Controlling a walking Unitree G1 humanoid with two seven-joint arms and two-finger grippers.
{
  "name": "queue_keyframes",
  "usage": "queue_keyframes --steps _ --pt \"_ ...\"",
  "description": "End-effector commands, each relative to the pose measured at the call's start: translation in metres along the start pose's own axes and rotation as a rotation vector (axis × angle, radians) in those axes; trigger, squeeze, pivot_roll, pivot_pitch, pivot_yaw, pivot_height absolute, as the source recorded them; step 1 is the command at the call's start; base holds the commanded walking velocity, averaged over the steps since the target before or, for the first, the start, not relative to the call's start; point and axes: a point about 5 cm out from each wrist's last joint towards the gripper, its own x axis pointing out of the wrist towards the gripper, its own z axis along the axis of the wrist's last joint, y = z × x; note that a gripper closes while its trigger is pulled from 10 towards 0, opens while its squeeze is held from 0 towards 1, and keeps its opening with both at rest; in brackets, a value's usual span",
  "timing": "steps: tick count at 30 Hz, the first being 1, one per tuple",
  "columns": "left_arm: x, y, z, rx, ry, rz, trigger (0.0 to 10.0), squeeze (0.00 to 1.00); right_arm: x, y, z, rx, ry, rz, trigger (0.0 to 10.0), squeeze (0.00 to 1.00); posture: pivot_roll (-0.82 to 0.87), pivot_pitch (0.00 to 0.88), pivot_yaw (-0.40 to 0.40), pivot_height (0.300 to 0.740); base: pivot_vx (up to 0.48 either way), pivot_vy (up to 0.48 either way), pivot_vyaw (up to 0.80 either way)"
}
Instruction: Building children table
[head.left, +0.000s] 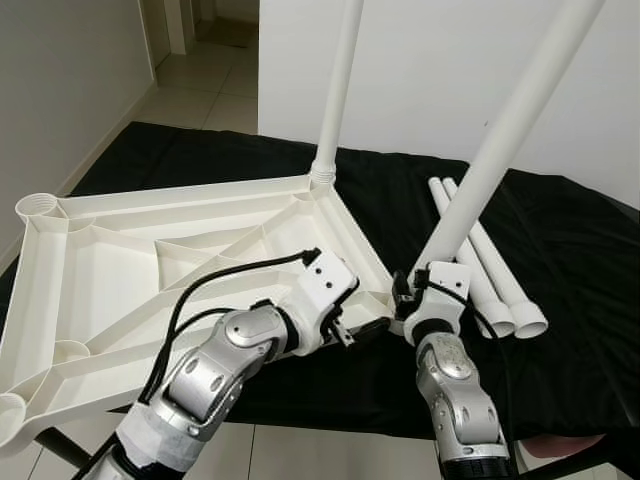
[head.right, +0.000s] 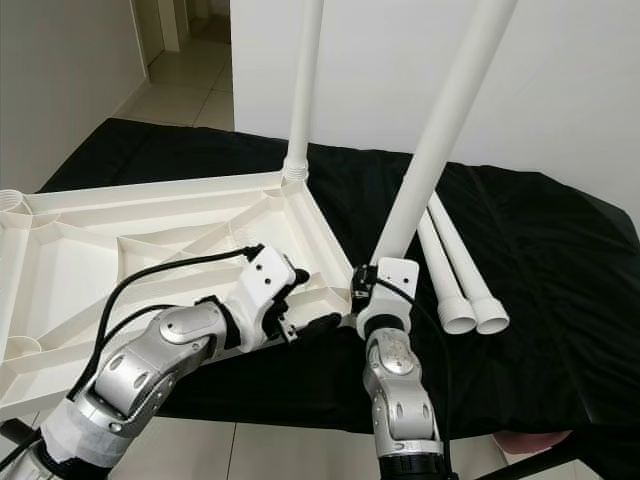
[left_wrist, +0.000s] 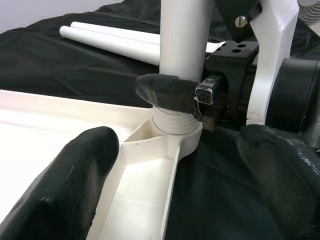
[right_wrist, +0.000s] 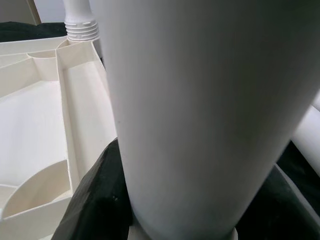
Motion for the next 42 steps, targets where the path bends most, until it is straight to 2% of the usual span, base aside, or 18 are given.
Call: queue_keyframes --steps 1,8,11,12,19,20,21,22,23,25,28,29,30,34,40,42 --pt "0.001 -0.001 0.003 0.017 -0.007 -0.065 10.0 0.0 -0.007 0.003 -0.016 0.051 0.086 -0.045 10.0 0.0 -0.03 0.0 -0.086 0.74 0.0 0.0 0.0" --pt "0.0 0.001 0.004 0.021 -0.007 -0.066 10.0 0.0 -0.01 -0.01 -0.024 0.102 0.137 -0.095 10.0 0.0 -0.03 0.0 -0.076 0.74 0.0 0.0 0.0" --pt "0.0 0.002 0.005 0.023 -0.007 -0.066 10.0 0.0 -0.009 -0.011 -0.025 0.136 0.139 -0.096 10.0 0.0 -0.03 0.0 -0.074 0.74 0.0 0.0 0.0" --pt "0.0 0.002 0.005 0.024 -0.008 -0.065 10.0 0.0 -0.008 -0.011 -0.026 0.173 0.142 -0.097 10.0 0.0 -0.03 0.0 -0.072 0.74 0.0 0.0 0.0" --pt "-0.001 0.003 0.005 0.021 -0.005 -0.06 10.0 0.0 -0.007 -0.007 -0.025 0.157 0.146 -0.08 10.0 0.0 -0.03 0.0 -0.073 0.74 0.0 0.0 0.0" --pt "-0.001 0.003 0.005 0.02 -0.006 -0.06 10.0 0.0 -0.007 -0.007 -0.025 0.154 0.14 -0.074 10.0 0.1 -0.03 0.0 -0.073 0.74 0.0 0.0 0.0" --pt "-0.001 0.003 0.005 0.02 -0.006 -0.06 10.0 0.0 -0.007 -0.007 -0.025 0.154 0.14 -0.074 10.0 0.1 -0.03 0.0 -0.073 0.74 0.0 0.0 0.0" --pt "-0.001 0.004 0.005 0.018 -0.005 -0.058 10.0 0.0 -0.006 -0.007 -0.022 0.15 0.119 -0.055 10.0 1.0 -0.03 0.0 -0.073 0.74 0.0 0.0 0.0" --pt "-0.001 0.004 0.005 0.018 -0.005 -0.058 10.0 0.0 -0.006 -0.007 -0.022 0.15 0.119 -0.055 10.0 1.0 -0.03 0.0 -0.073 0.74 0.0 0.0 0.0" --pt "-0.001 0.003 0.005 0.015 -0.006 -0.061 10.0 0.0 -0.006 -0.004 -0.01 0.112 0.027 0.011 10.0 1.0 -0.03 0.0 -0.077 0.74 0.0 0.0 0.0" --pt "-0.001 0.003 0.005 0.015 -0.006 -0.061 10.0 0.0 -0.006 -0.004 -0.01 0.112 0.027 0.011 10.0 1.0 -0.03 0.0 -0.077 0.74 0.0 0.0 0.0" --pt "0.0 0.002 0.005 0.015 -0.007 -0.064 10.0 0.0 -0.006 -0.003 -0.004 0.095 -0.023 0.052 10.0 1.0 -0.03 0.0 -0.075 0.74 0.0 0.0 0.0" --pt "0.0 0.001 0.005 0.017 -0.012 -0.069 10.0 0.0 -0.004 -0.004 0.001 0.078 -0.06 0.087 10.0 0.0 -0.03 0.0 -0.075 0.74 0.0 0.0 0.0" --pt "0.001 -0.001 0.006 0.018 -0.018 -0.078 10.0 0.0 -0.001 -0.006 0.01 0.049 -0.107 0.167 10.0 0.0 -0.04 0.0 -0.071 0.74 0.0 0.0 0.0" --pt "0.002 -0.002 0.006 0.016 -0.02 -0.082 10.0 0.0 0.001 -0.008 0.013 0.034 -0.12 0.216 10.0 0.0 -0.04 0.0 -0.072 0.74 0.0 0.0 0.0" --pt "0.003 -0.004 0.007 0.001 -0.021 -0.087 10.0 0.0 0.007 -0.017 0.017 -0.019 -0.124 0.329 10.0 0.0 -0.04 0.0 -0.072 0.74 0.0 0.0 0.0"
